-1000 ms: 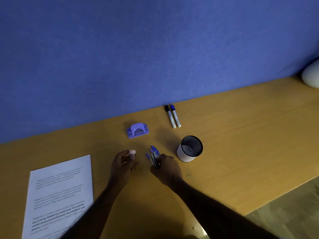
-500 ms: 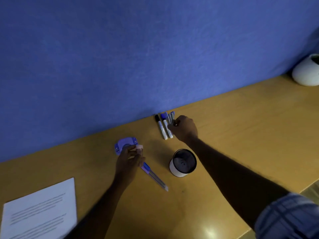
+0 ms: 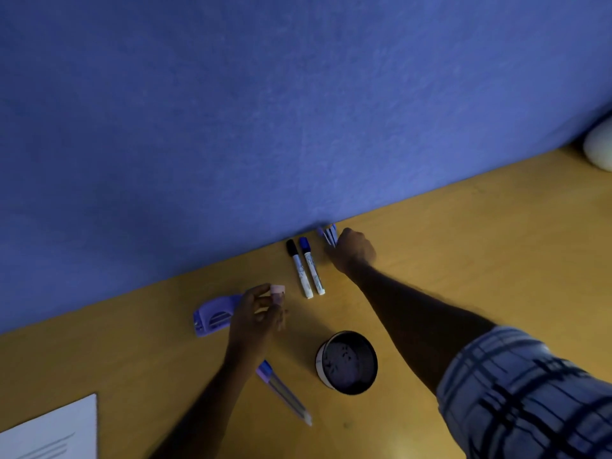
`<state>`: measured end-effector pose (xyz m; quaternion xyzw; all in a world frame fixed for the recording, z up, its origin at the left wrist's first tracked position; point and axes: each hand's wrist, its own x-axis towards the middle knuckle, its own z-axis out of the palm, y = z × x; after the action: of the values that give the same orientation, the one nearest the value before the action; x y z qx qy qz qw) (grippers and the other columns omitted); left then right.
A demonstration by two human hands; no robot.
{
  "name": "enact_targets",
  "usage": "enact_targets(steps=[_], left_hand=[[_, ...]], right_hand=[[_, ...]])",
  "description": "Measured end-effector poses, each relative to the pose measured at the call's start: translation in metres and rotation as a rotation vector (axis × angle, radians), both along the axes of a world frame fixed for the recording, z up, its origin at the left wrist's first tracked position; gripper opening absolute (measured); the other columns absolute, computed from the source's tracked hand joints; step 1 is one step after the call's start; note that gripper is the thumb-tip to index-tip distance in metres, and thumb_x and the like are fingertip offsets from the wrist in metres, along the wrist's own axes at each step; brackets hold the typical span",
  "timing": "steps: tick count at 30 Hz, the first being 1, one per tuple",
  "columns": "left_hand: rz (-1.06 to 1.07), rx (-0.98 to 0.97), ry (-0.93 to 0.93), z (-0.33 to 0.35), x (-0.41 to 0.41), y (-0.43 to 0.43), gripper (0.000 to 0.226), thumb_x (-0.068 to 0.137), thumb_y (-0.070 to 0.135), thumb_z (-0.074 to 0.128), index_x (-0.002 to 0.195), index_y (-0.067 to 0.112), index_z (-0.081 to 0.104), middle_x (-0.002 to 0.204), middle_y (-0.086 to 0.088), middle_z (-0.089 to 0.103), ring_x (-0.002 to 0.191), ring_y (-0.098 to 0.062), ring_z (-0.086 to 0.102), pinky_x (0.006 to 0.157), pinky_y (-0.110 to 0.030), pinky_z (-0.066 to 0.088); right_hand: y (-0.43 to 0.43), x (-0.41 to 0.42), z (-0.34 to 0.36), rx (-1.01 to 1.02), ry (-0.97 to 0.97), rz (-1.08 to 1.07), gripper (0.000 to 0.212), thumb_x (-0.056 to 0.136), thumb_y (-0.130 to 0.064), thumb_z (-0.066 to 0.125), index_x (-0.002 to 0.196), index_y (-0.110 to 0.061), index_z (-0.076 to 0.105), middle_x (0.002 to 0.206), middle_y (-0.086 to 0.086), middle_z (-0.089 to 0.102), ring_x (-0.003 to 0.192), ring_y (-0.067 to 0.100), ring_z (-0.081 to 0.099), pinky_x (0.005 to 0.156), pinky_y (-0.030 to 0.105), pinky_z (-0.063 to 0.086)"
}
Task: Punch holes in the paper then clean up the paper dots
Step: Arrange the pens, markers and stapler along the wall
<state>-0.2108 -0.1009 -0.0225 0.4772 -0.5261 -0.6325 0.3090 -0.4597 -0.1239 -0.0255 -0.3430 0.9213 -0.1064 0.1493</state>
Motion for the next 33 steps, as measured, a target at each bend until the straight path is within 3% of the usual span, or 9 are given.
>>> enact_targets(steps=[8, 12, 15, 18, 20, 23, 26, 30, 33], left_hand=[[0.009, -0.004, -0.037, -0.002, -0.031, -0.011, 0.018, 0.090, 0.020, 0.068, 0.106, 0.018, 0.062, 0.070, -0.003, 0.071, 0.058, -0.012, 0.065, 0.056, -0.022, 0.054], [-0.023, -0.073, -0.102, 0.005, -0.047, -0.015, 0.018, 0.093, 0.021, 0.063, 0.108, 0.010, 0.064, 0.075, -0.006, 0.070, 0.060, -0.011, 0.063, 0.056, -0.024, 0.051], [-0.004, -0.071, -0.128, 0.010, -0.059, -0.016, 0.019, 0.093, 0.027, 0.063, 0.105, 0.013, 0.066, 0.081, -0.001, 0.072, 0.067, -0.007, 0.067, 0.056, -0.019, 0.049], [0.019, -0.069, -0.162, 0.012, -0.074, -0.017, 0.025, 0.092, 0.026, 0.063, 0.111, 0.009, 0.065, 0.095, -0.005, 0.072, 0.080, -0.014, 0.068, 0.061, -0.021, 0.049], [0.016, -0.065, -0.179, 0.015, -0.082, -0.018, 0.026, 0.091, 0.024, 0.064, 0.114, 0.011, 0.065, 0.098, 0.000, 0.071, 0.084, -0.008, 0.067, 0.061, -0.018, 0.050], [-0.043, -0.033, -0.184, 0.018, -0.092, -0.016, 0.029, 0.089, 0.026, 0.066, 0.114, 0.011, 0.065, 0.096, -0.005, 0.072, 0.085, -0.015, 0.069, 0.066, -0.029, 0.056], [-0.077, -0.058, -0.225, 0.021, -0.093, -0.012, 0.026, 0.087, 0.029, 0.068, 0.110, 0.017, 0.063, 0.093, 0.008, 0.069, 0.079, 0.000, 0.066, 0.055, -0.014, 0.050], [-0.041, -0.104, -0.267, 0.022, -0.082, -0.011, 0.031, 0.086, 0.019, 0.070, 0.116, 0.013, 0.062, 0.095, 0.007, 0.064, 0.078, 0.005, 0.059, 0.053, -0.004, 0.045], [-0.023, -0.130, -0.318, 0.019, -0.068, -0.009, 0.026, 0.086, 0.018, 0.069, 0.111, 0.014, 0.065, 0.093, 0.008, 0.064, 0.079, 0.004, 0.058, 0.056, -0.004, 0.043]], right_hand=[[0.001, -0.006, -0.007, -0.056, -0.054, -0.010, 0.052, 0.083, -0.048, 0.069, 0.119, -0.014, 0.053, 0.101, 0.004, 0.063, 0.084, 0.019, 0.061, 0.066, 0.036, 0.057], [0.025, 0.008, 0.002, -0.358, -0.075, -0.007, 0.036, 0.086, -0.036, 0.067, 0.115, -0.017, 0.057, 0.097, -0.003, 0.063, 0.073, 0.008, 0.057, 0.055, 0.023, 0.042], [0.047, 0.020, 0.008, -0.500, -0.394, 0.206, 0.016, 0.087, -0.013, 0.065, 0.102, -0.011, 0.065, 0.084, -0.003, 0.064, 0.066, 0.005, 0.058, 0.059, 0.025, 0.045], [0.065, 0.026, 0.019, -0.336, -0.730, 0.395, 0.016, 0.087, -0.015, 0.067, 0.103, -0.013, 0.066, 0.086, -0.007, 0.068, 0.072, 0.007, 0.065, 0.062, 0.022, 0.051], [0.072, 0.030, 0.020, -0.272, -0.724, 0.453, 0.018, 0.085, -0.023, 0.072, 0.101, -0.017, 0.066, 0.088, -0.010, 0.067, 0.075, 0.004, 0.064, 0.066, 0.022, 0.053], [0.076, 0.035, 0.015, -0.317, -0.700, 0.335, 0.017, 0.080, -0.027, 0.078, 0.088, -0.019, 0.064, 0.082, 0.000, 0.067, 0.070, 0.013, 0.062, 0.067, 0.036, 0.054], [0.078, 0.032, 0.011, -0.350, -0.615, 0.262, 0.018, 0.084, -0.025, 0.074, 0.088, -0.010, 0.066, 0.078, 0.004, 0.068, 0.068, 0.019, 0.063, 0.067, 0.041, 0.054], [0.082, 0.022, 0.002, -0.374, -0.301, 0.170, 0.024, 0.087, -0.030, 0.069, 0.087, -0.006, 0.067, 0.081, 0.007, 0.068, 0.071, 0.022, 0.060, 0.061, 0.032, 0.046], [0.083, 0.012, -0.006, -0.315, -0.195, 0.040, 0.021, 0.085, -0.029, 0.068, 0.092, -0.009, 0.068, 0.087, 0.004, 0.064, 0.076, 0.020, 0.058, 0.061, 0.028, 0.041]])
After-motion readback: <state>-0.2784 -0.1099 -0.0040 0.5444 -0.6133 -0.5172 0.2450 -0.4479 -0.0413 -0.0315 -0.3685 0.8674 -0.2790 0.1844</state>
